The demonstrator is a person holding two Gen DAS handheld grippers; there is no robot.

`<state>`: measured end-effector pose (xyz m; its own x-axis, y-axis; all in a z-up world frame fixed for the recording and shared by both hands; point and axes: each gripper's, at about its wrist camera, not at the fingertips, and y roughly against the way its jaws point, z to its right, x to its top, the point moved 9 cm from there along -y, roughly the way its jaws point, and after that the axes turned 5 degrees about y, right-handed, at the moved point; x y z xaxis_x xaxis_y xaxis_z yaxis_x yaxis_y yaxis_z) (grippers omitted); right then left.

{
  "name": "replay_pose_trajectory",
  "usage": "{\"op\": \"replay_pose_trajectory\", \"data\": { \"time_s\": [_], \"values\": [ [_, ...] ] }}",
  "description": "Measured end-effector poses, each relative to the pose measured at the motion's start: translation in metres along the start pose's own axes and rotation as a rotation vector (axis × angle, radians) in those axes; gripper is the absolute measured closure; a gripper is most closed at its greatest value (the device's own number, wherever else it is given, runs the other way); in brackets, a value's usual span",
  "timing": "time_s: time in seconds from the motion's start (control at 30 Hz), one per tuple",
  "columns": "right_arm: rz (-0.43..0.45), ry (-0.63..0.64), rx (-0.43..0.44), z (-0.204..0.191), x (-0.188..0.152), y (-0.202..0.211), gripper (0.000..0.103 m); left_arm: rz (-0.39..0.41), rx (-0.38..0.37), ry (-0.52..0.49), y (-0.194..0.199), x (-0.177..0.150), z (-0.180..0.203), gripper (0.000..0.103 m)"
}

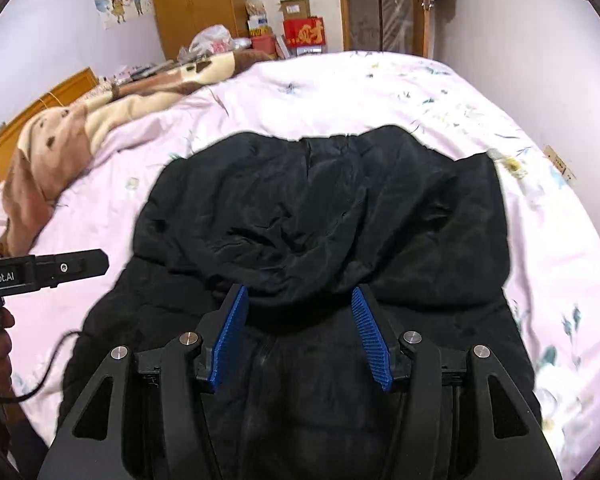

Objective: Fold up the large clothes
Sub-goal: 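Open both tools and pull them back from the folded jacket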

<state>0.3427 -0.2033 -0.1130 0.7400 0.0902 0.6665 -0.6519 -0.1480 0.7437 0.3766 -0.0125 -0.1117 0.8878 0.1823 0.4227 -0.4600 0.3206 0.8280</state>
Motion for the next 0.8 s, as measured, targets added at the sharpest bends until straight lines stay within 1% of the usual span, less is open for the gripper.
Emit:
{"op": "replay_pose_trajectory", "data": {
  "time_s": [0.13, 0.17, 0.23, 0.33, 0.47, 0.57, 0.7, 0.8],
  "values": [
    [0.033, -0.019, -0.01, -0.001, -0.01, 0.043, 0.047, 0.044, -0.02, 0.003, 0.043, -0.018, -0.005, 0.035],
    [0.038, -0.021, -0.011, 0.001, -0.011, 0.047, 0.047, 0.053, -0.018, 0.014, 0.052, -0.022, -0.008, 0.034],
    [0.066, -0.034, -0.006, 0.002, -0.018, 0.071, 0.047, 0.076, -0.004, 0.011, 0.074, -0.036, -0.015, 0.031],
    [0.087, -0.043, -0.017, 0.005, -0.028, 0.094, 0.047, 0.093, 0.009, 0.004, 0.101, -0.056, -0.027, 0.031],
    [0.118, -0.047, -0.053, 0.014, -0.048, 0.131, 0.046, 0.107, 0.025, 0.011, 0.128, -0.082, -0.047, 0.031],
    [0.126, -0.051, -0.083, 0.021, -0.068, 0.155, 0.043, 0.114, 0.035, 0.022, 0.144, -0.104, -0.063, 0.029],
    [0.116, -0.053, -0.111, 0.03, -0.092, 0.173, 0.041, 0.107, 0.06, 0.018, 0.161, -0.134, -0.084, 0.028],
    [0.12, -0.087, -0.115, 0.039, -0.108, 0.19, 0.041, 0.108, 0.081, 0.019, 0.182, -0.155, -0.101, 0.028]
  ]
}}
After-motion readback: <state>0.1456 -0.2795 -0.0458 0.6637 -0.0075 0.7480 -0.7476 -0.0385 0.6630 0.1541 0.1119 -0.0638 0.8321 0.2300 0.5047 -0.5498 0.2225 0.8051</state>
